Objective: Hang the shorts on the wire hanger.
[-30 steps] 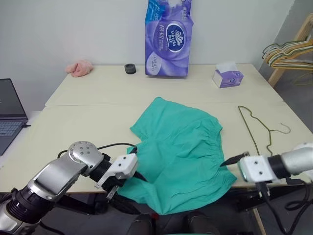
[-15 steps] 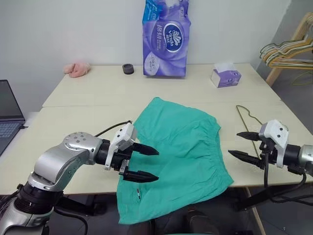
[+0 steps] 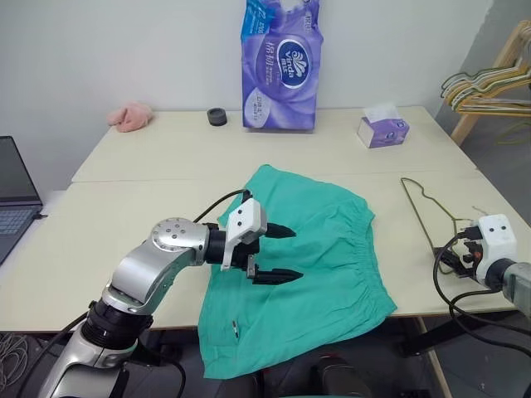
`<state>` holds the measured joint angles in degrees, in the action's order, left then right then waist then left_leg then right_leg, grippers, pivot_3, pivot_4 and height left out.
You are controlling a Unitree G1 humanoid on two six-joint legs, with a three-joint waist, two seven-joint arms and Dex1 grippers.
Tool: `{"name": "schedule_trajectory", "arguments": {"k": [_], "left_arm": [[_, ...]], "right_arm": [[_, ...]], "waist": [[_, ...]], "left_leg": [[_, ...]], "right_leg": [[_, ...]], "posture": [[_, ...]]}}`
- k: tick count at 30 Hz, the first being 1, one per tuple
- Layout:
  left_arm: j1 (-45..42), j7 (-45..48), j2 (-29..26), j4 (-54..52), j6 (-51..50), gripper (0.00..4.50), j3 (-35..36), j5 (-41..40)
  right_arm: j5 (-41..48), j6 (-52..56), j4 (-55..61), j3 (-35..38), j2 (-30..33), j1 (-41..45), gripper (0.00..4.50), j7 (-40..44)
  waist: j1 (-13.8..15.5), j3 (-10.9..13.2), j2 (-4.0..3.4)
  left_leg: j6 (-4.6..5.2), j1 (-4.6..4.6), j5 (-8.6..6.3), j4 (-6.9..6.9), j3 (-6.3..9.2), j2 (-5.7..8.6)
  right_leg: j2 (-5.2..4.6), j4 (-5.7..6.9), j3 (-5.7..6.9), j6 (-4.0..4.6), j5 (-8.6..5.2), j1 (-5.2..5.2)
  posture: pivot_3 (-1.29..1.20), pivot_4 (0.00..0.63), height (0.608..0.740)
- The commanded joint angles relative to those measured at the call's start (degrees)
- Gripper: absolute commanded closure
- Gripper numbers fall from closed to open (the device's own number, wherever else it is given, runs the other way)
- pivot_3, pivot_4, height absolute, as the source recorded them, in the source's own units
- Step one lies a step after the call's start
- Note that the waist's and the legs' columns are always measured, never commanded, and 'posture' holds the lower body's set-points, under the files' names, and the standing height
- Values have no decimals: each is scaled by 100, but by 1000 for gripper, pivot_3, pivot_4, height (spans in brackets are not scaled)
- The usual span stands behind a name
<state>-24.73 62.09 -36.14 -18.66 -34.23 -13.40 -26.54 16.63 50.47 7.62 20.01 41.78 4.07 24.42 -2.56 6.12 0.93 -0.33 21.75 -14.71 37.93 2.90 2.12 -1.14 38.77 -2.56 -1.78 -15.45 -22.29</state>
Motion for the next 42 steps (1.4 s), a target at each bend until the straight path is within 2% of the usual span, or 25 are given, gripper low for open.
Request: {"name": "schedule_trajectory", "arguments": {"k": [1, 10, 14, 22, 23, 28, 32, 35, 37, 42], "left_arm": [[-187, 55, 83, 5, 182, 55, -48, 52], [-102, 85, 96, 67, 334, 55, -64, 133], [-77, 100, 104, 89, 385, 0, -69, 173], [-46, 60, 216, 141, 453, 0, -98, 207], [-38, 5, 254, 150, 469, 0, -72, 220], [-260, -680, 631, 567, 590, 0, 135, 494], [-698, -1354, 872, 1297, 533, 0, 406, 749], [-952, -1347, 843, 1685, 566, 0, 603, 722], [-1402, -1483, 880, 2291, 499, 0, 969, 613], [-2059, -1156, 848, 3197, 364, 0, 1432, 265]], "right_arm": [[-267, -250, -517, -80, 81, 310, 689, -162], [-74, 444, -1205, -188, 89, 555, 689, 148], [167, 936, -1410, -38, -31, 636, 1599, 233], [43, 884, -1224, -440, -24, 232, 4303, 330], [10, 807, -1213, -417, -44, 241, 4483, 280], [-149, 391, -1128, -294, -49, 463, 4483, 65], [-601, -459, -752, -510, 249, 560, 4483, -37], [-946, -988, -451, -763, 507, 592, 4483, 12], [-1461, -1699, -137, -1191, 847, 574, 4483, 100], [-2369, -3064, 130, -1909, 1204, 596, 4483, 95]], "waist": [[-41, 0, 0], [-71, -3, -1], [-68, -5, 3], [-47, -61, 78], [-45, -68, 84], [-40, -78, 99], [-47, -70, 85], [-66, -58, 44], [-75, -47, 30], [-95, -44, 29]], "left_leg": [[0, 0, 0, 1, 0, 1], [1, 0, 0, 0, 4, 5], [1, -1, -1, 0, 5, 5], [1, -5, -1, 0, 17, 0], [1, -5, -1, 0, 17, 0], [1, -8, -1, 0, 19, -2], [1, -6, -1, 2, 15, 2], [2, 3, -2, -2, 9, 9], [4, 5, -3, -1, 6, 12], [4, 5, -5, -3, 7, 9]], "right_leg": [[2, 0, 0, -1, -1, 1], [3, 0, 3, -4, -2, 4], [3, -1, 4, -4, -2, 6], [1, -7, 13, -21, -12, 15], [1, -8, 14, -21, -12, 15], [-4, -17, 14, -21, -12, 23], [-5, -17, 10, -26, -9, 20], [-4, -15, 5, -29, -11, 6], [-5, -14, 3, -35, -14, 4], [-3, -16, 7, -40, -16, 1]], "posture": [[-107, 67, 740], [-95, 68, 740], [-94, 67, 740], [-95, 68, 740], [-95, 68, 740], [-98, 73, 740], [-96, 74, 740], [-102, 74, 740], [-102, 74, 740], [-105, 74, 740]]}}
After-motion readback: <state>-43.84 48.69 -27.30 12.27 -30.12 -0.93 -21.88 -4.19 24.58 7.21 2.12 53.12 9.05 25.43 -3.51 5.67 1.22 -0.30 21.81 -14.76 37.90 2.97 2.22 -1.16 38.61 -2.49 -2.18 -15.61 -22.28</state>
